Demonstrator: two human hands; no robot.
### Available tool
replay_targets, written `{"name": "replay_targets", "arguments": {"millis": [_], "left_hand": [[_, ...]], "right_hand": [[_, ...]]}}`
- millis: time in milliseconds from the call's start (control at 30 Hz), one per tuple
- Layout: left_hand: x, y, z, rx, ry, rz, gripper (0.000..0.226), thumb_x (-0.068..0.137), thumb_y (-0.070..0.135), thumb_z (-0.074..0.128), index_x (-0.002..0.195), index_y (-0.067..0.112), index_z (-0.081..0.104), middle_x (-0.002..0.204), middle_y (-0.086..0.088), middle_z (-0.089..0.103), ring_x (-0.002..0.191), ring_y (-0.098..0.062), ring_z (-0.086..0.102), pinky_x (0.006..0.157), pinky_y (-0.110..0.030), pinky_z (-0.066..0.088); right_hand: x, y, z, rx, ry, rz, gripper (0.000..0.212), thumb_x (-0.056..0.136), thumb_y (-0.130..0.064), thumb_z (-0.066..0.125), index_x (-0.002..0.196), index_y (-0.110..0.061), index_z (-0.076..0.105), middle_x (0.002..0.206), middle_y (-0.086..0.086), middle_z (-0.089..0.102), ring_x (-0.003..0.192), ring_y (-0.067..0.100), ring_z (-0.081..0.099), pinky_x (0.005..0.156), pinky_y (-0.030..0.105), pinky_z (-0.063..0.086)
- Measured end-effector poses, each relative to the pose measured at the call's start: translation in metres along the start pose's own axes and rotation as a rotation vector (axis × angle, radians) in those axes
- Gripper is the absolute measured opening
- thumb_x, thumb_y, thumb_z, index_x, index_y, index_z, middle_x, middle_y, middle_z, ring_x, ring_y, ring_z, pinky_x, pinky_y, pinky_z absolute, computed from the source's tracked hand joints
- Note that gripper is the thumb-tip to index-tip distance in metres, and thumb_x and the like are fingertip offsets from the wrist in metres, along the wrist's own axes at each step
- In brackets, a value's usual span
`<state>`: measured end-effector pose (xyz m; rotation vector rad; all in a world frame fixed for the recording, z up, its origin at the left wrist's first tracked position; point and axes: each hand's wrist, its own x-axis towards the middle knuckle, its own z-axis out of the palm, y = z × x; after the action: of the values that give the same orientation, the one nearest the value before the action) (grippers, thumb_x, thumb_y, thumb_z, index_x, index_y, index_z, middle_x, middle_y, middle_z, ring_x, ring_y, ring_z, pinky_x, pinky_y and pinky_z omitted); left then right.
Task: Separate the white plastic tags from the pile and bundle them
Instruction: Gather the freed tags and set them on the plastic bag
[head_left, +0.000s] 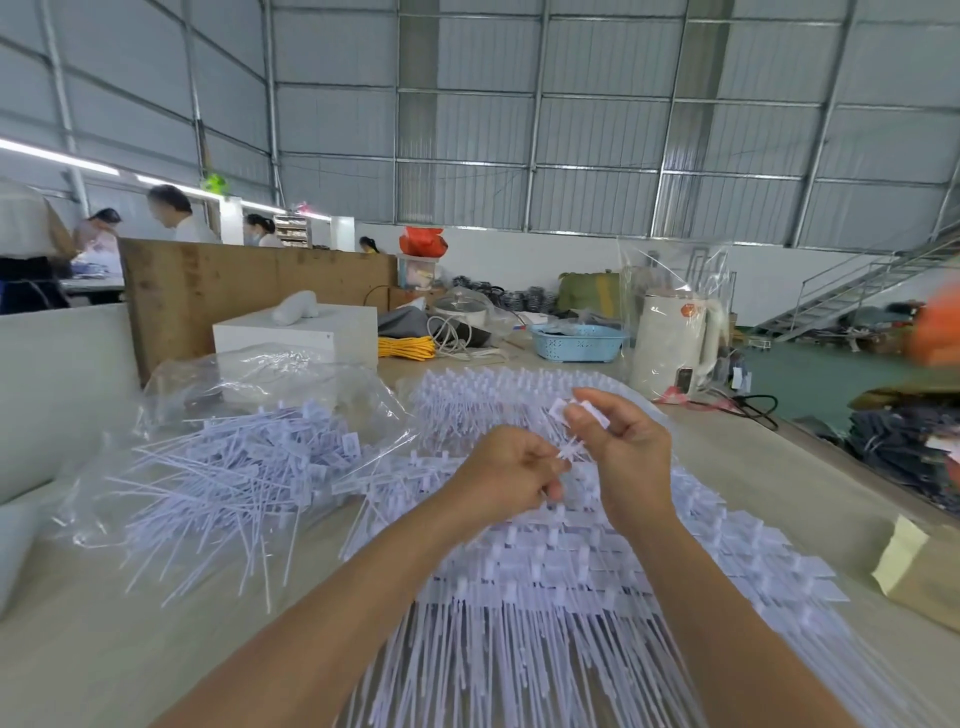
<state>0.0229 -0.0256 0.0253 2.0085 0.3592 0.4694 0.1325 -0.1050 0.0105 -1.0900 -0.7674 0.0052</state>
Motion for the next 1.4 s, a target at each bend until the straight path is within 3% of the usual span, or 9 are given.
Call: {"name": "replay_targets", "arguments": {"millis": [133,267,633,833,900,1000,1067,1167,1400], "left_hand": [[0.003,0.004,-0.058,0.587,0.296,0.086,0.019,0.095,0.013,0.052,0.096,0.009,0.070,0.089,-0.007,0.069,0.067,-0.014,0.058,0.064,-0.025,0.050],[-0.004,-0.026,-0.149,0.937,0.384,-0.361,0.018,0.089,0.015,0.058,0.102,0.008,0.068,0.103,-0.007,0.067,0.095,-0.025,0.064,0.088,-0.040,0.052],[-0.015,-0.110,-0.213,1.016,0.704,-0.547,0.031,0.092,0.002,0.047,0.121,0.001,0.057,0.118,-0.018,0.060,0.109,-0.033,0.058,0.086,-0.037,0.049],[-0.011,-0.087,-0.195,1.324,0.500,-0.924,0.046,0.093,0.019,0.050,0.138,0.015,0.045,0.146,-0.015,0.037,0.132,-0.037,0.037,0.101,-0.055,0.036],[-0.004,-0.057,-0.173,1.484,0.514,-0.858,0.038,0.090,0.017,0.053,0.128,0.015,0.055,0.134,-0.015,0.047,0.124,-0.038,0.044,0.090,-0.050,0.039],[0.006,-0.026,-0.129,1.410,0.538,-0.370,0.014,0.091,0.017,0.054,0.102,0.015,0.062,0.099,-0.004,0.060,0.098,-0.025,0.060,0.072,-0.033,0.037],[0.010,-0.017,-0.096,1.002,0.219,-0.023,0.017,0.096,0.025,0.051,0.091,0.015,0.065,0.099,-0.003,0.065,0.089,-0.020,0.061,0.071,-0.029,0.044],[0.011,-0.025,-0.053,0.581,-0.334,0.084,0.022,0.097,0.023,0.052,0.112,0.020,0.067,0.109,0.006,0.065,0.099,-0.010,0.060,0.085,-0.023,0.049],[0.051,-0.073,-0.059,0.818,0.202,-0.022,0.030,0.101,0.022,0.038,0.102,0.002,0.060,0.105,-0.015,0.061,0.096,-0.024,0.056,0.086,-0.032,0.045]], "right_hand": [[0.002,0.014,-0.006,-0.041,0.021,0.069,0.015,0.089,-0.016,0.063,0.103,-0.015,0.066,0.079,-0.004,0.071,0.074,0.013,0.067,0.063,0.021,0.054],[0.005,0.030,-0.014,-0.123,0.080,0.149,0.012,0.091,-0.010,0.060,0.101,-0.006,0.065,0.078,0.001,0.069,0.070,0.014,0.064,0.060,0.021,0.053],[0.010,0.050,-0.019,-0.249,0.071,0.160,0.017,0.090,0.002,0.055,0.087,-0.012,0.065,0.069,-0.002,0.069,0.051,0.002,0.059,0.047,0.013,0.046],[0.006,0.048,-0.016,-0.450,0.007,0.124,0.019,0.091,0.004,0.049,0.094,-0.006,0.065,0.078,0.002,0.069,0.064,0.011,0.059,0.056,0.014,0.046],[0.004,0.047,-0.013,-0.653,-0.068,0.072,0.015,0.092,-0.003,0.054,0.098,-0.008,0.066,0.091,0.005,0.070,0.079,0.018,0.063,0.064,0.015,0.044],[0.001,0.046,-0.014,-0.932,-0.303,0.024,0.032,0.094,-0.023,0.056,0.123,-0.012,0.060,0.126,0.005,0.061,0.114,0.021,0.056,0.089,0.023,0.041],[-0.001,0.048,-0.016,-1.076,-0.477,0.034,0.045,0.094,-0.040,0.052,0.135,-0.022,0.050,0.142,0.002,0.048,0.130,0.021,0.044,0.108,0.037,0.033],[0.000,0.052,-0.016,-1.368,-0.692,0.192,0.049,0.097,-0.054,0.031,0.143,-0.037,0.033,0.154,-0.007,0.026,0.143,0.018,0.019,0.111,0.062,0.011],[0.004,0.039,-0.020,-1.303,-0.745,0.289,0.033,0.098,-0.026,0.038,0.126,-0.022,0.057,0.139,-0.004,0.050,0.125,0.026,0.047,0.107,0.054,0.030]]}}
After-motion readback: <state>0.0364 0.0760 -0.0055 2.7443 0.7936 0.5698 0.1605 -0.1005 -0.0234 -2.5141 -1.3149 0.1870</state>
